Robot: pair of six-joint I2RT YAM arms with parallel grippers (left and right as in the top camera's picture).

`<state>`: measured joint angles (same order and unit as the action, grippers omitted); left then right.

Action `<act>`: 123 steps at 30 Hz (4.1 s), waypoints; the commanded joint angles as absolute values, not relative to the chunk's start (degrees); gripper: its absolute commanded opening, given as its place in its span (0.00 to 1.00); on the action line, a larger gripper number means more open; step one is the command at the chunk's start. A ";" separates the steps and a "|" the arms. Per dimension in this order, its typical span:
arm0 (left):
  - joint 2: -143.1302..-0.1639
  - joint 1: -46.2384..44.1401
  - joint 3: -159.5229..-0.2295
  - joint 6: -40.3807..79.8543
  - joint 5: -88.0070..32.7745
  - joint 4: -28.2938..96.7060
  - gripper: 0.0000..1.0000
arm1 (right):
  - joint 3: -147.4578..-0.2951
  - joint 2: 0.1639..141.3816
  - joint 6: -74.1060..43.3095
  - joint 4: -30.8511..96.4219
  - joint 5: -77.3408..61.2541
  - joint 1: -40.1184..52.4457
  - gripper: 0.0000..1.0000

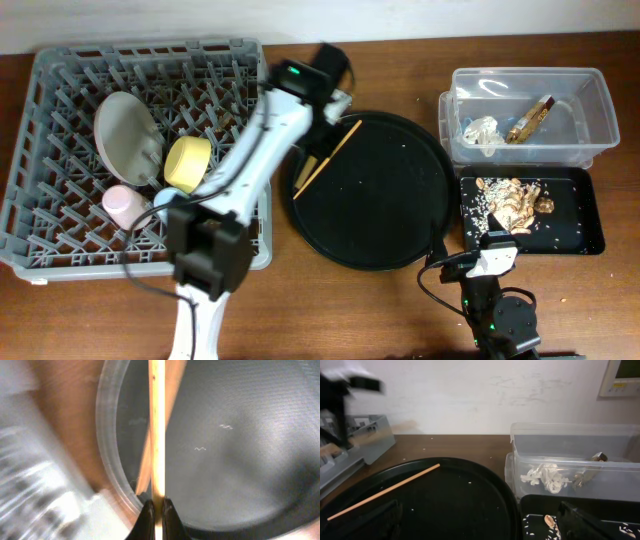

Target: Sort waste into correct bins and load items into the dishwasher rack

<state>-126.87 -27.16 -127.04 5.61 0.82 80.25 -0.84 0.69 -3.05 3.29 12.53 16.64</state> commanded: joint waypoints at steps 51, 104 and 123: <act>-137.10 -29.34 -136.79 8.99 6.90 78.24 0.00 | -0.32 0.21 -3.46 3.38 12.60 16.43 0.98; -48.01 -12.80 -88.53 27.38 30.89 76.09 0.99 | -0.32 0.40 -3.46 3.38 12.60 16.43 0.98; -3.90 2.09 -13.61 27.40 24.23 14.57 0.99 | -0.32 0.40 -3.46 3.38 12.62 16.43 0.98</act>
